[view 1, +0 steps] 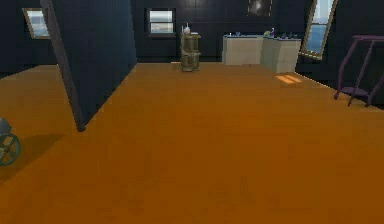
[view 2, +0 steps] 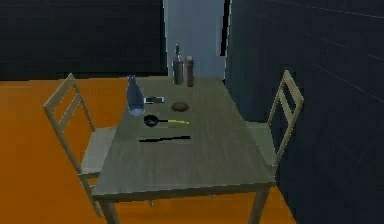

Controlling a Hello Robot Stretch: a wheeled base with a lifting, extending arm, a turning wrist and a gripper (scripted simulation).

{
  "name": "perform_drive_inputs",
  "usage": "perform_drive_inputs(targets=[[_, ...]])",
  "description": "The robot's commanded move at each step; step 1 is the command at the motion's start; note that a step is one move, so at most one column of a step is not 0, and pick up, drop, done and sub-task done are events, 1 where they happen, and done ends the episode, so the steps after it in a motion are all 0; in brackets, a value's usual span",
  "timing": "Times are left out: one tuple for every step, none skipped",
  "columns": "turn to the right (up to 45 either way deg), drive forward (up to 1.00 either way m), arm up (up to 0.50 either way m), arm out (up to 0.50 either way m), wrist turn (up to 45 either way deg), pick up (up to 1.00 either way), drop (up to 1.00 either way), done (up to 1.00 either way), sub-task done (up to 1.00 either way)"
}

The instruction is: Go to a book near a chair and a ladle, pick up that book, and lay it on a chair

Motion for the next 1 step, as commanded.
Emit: perform_drive_inputs(targets=[[-3.0,0.0,0.0,0.0,0.0,0.0,0.0,0.0,0.0]])
